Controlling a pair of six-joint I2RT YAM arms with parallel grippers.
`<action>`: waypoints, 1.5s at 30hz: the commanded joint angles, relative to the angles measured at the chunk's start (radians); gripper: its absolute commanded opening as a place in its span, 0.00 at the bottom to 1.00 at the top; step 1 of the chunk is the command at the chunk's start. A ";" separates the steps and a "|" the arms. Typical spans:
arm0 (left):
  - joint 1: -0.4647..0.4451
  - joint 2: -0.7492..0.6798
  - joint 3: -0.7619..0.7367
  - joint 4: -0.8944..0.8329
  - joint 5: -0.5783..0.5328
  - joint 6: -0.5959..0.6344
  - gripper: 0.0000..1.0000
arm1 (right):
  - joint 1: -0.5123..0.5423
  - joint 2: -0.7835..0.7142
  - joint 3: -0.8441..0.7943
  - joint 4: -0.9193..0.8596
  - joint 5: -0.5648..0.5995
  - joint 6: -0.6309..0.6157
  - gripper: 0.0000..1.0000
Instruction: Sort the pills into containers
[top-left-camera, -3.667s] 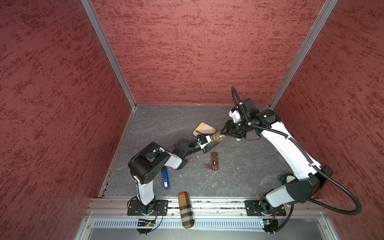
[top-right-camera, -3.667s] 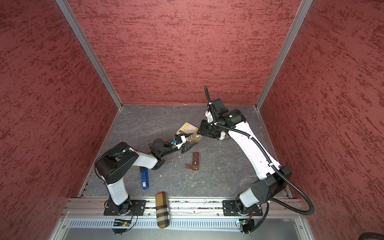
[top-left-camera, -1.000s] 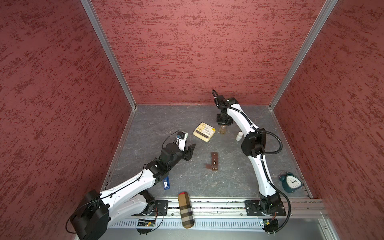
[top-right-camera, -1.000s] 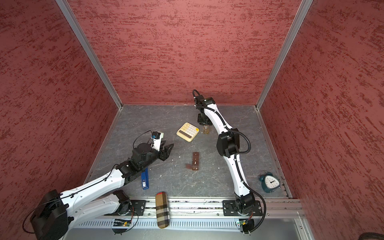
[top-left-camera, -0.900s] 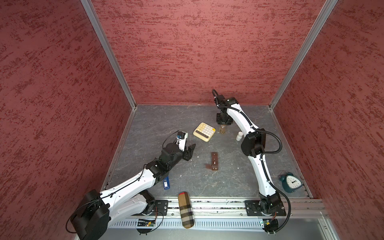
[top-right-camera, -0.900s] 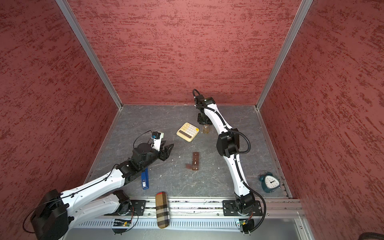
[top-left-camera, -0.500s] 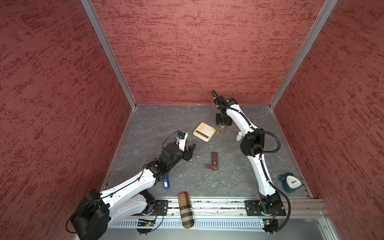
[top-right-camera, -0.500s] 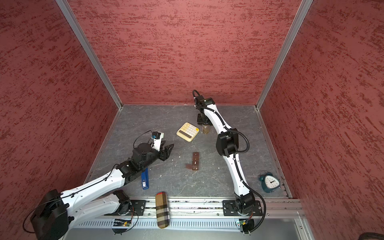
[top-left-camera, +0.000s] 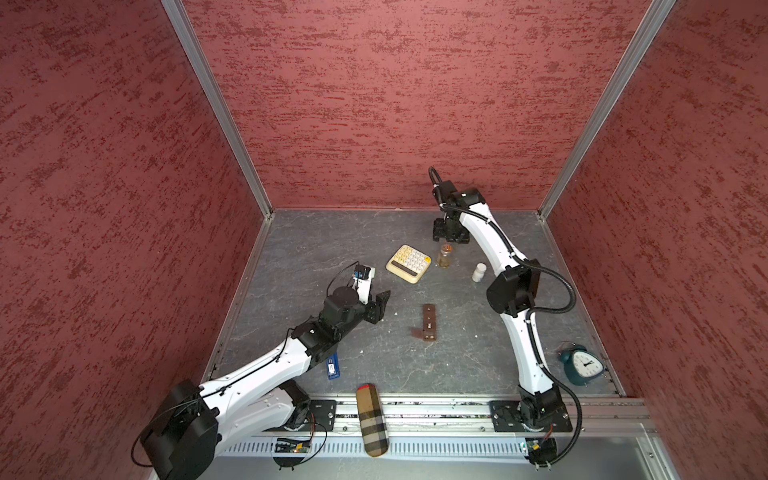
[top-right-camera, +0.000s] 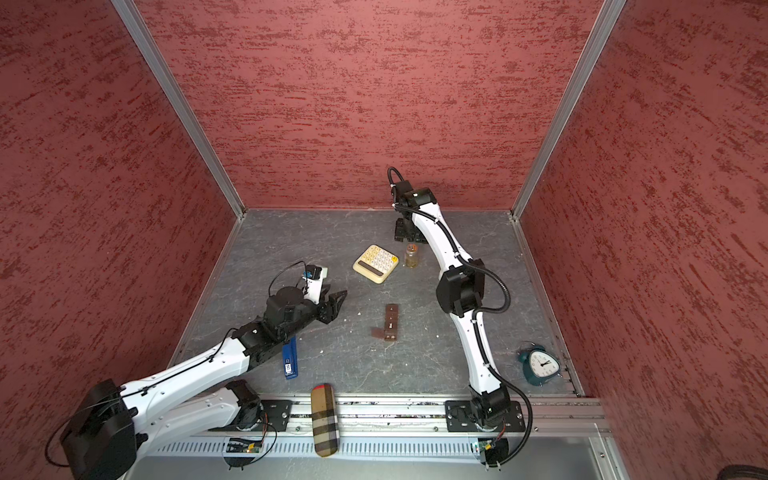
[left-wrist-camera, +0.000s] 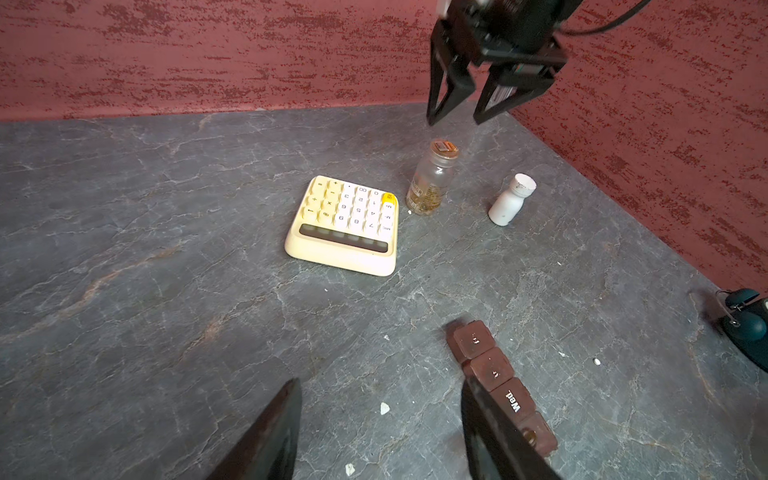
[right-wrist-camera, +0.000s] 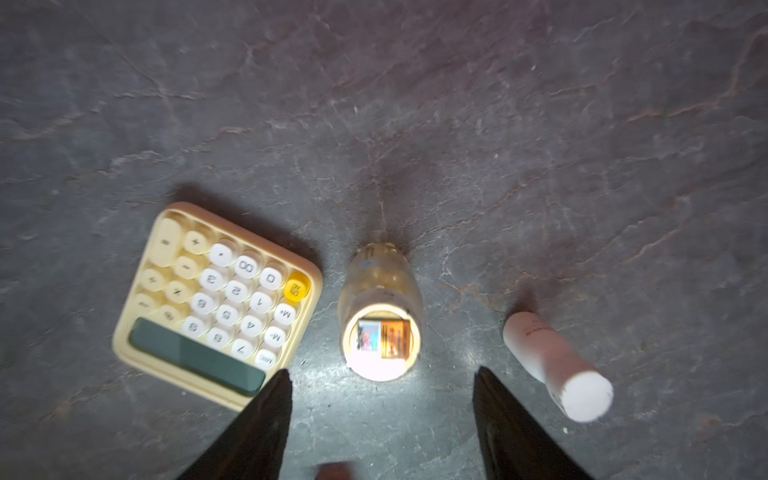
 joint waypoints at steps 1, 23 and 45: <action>0.000 -0.016 0.034 -0.054 0.016 -0.052 0.61 | 0.023 -0.126 0.007 -0.026 0.018 0.016 0.70; -0.076 0.398 0.141 -0.168 0.287 -0.407 0.20 | 0.141 -1.125 -1.677 0.846 -0.285 0.222 0.34; -0.158 0.560 0.156 -0.031 0.355 -0.475 0.00 | 0.148 -0.989 -1.938 1.174 -0.479 0.253 0.00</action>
